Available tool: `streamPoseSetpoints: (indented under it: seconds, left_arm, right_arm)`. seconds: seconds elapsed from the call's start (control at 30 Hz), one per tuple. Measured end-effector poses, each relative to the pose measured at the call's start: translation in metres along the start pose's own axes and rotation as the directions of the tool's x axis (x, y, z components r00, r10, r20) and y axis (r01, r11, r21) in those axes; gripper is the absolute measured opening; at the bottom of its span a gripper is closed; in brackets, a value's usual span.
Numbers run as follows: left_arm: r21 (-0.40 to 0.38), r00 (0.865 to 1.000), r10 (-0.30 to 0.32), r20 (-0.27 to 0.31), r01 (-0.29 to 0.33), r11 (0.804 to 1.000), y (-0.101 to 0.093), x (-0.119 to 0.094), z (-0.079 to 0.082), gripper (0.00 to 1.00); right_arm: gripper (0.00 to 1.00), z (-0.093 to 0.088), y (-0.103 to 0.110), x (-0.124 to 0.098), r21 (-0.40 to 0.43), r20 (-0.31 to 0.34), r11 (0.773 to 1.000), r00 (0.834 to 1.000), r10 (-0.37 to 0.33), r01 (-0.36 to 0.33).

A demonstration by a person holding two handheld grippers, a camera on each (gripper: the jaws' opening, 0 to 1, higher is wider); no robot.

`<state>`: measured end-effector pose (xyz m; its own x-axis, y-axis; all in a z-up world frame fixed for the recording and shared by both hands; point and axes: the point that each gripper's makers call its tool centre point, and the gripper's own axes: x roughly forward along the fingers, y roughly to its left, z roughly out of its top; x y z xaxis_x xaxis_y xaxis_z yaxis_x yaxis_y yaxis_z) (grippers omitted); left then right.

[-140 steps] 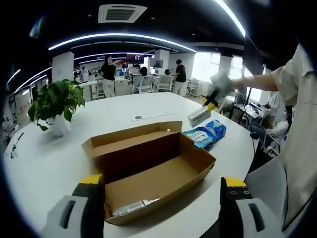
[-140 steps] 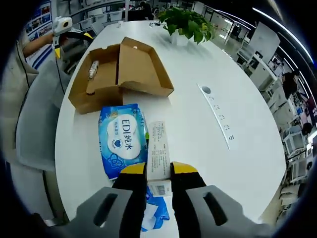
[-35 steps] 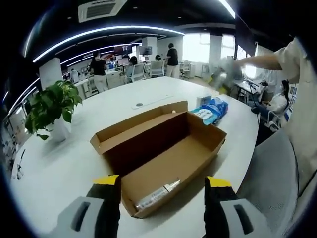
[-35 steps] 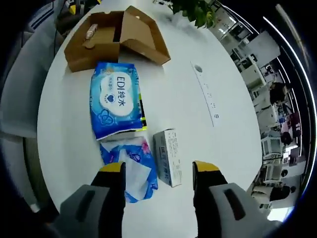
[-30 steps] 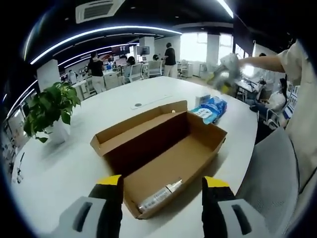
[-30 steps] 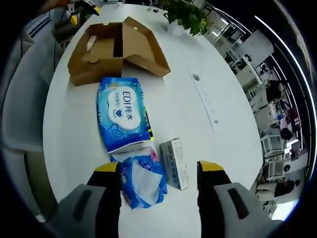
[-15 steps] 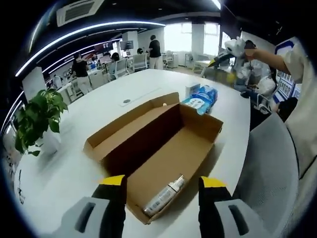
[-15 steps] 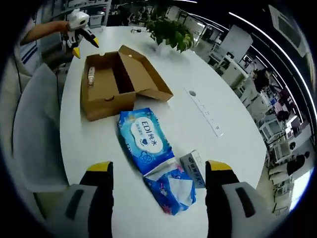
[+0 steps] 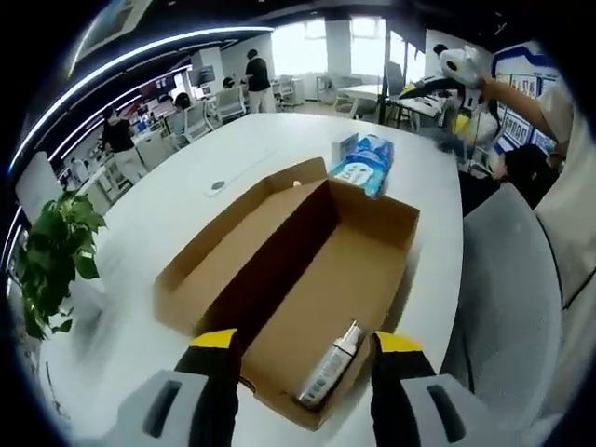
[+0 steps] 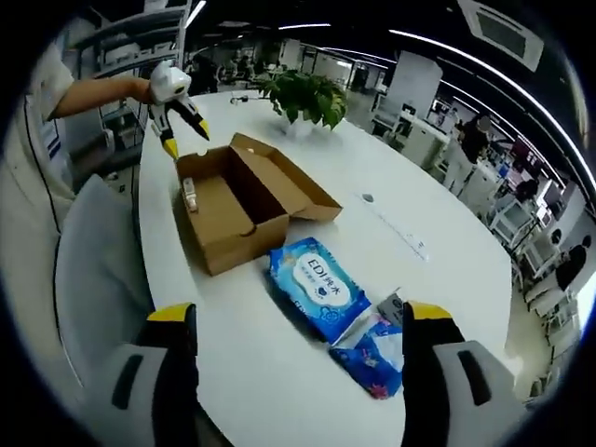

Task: Operate the shoe box by opening the lid, removing the specified soft item, and placing it in the target area until the item is outside and the box remains undamaged.

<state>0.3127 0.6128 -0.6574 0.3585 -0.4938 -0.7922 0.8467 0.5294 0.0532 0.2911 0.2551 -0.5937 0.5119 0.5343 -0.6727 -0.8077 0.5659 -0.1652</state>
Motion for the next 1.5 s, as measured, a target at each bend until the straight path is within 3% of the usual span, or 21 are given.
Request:
streamPoseSetpoints:
  seconds: [0.23,0.4,0.6,0.67,0.77,1.03,1.27,1.37,1.5]
  left_arm:
    - [0.054,0.994,-0.049,-0.100,0.054,0.997,0.006,0.011,-0.017,0.55]
    - [0.088,0.979,-0.088,-0.185,0.106,0.991,0.007,0.021,-0.030,0.54]
    - [0.161,0.950,-0.125,-0.285,0.176,0.971,0.004,0.035,-0.042,0.52]
    - [0.182,0.935,-0.130,-0.329,0.198,0.963,0.002,0.038,-0.047,0.52]
    - [0.241,0.920,-0.128,-0.371,0.228,0.943,0.002,0.046,-0.051,0.52]
    - [0.274,0.904,-0.145,-0.402,0.270,0.923,-0.005,0.063,-0.057,0.45]
    - [0.333,0.888,-0.151,-0.434,0.314,0.889,-0.010,0.071,-0.066,0.40]
    - [0.360,0.877,-0.171,-0.448,0.352,0.864,-0.014,0.071,-0.068,0.37]
    - [0.375,0.876,-0.168,-0.452,0.358,0.855,-0.013,0.071,-0.067,0.37]
  right_arm:
    - [0.90,0.003,0.023,-0.012,0.077,0.043,0.997,0.999,-0.008,0.005]
    - [0.91,-0.002,0.032,-0.019,0.130,0.044,0.991,0.999,-0.024,0.018]
    - [0.93,-0.006,0.039,-0.028,0.171,0.046,0.985,0.998,-0.037,0.029]
    - [0.94,-0.005,0.041,-0.031,0.181,0.052,0.983,0.998,-0.039,0.029]
    - [0.96,-0.003,0.044,-0.036,0.196,0.056,0.980,0.998,-0.042,0.030]
    - [0.96,-0.003,0.041,-0.048,0.226,0.061,0.972,0.995,-0.077,0.061]
    - [0.96,-0.014,0.037,-0.052,0.263,0.045,0.961,0.994,-0.103,0.087]
    - [0.96,-0.015,0.036,-0.052,0.274,0.045,0.957,0.993,-0.108,0.091]
    - [0.96,-0.016,0.037,-0.049,0.289,0.054,0.953,0.993,-0.107,0.087]
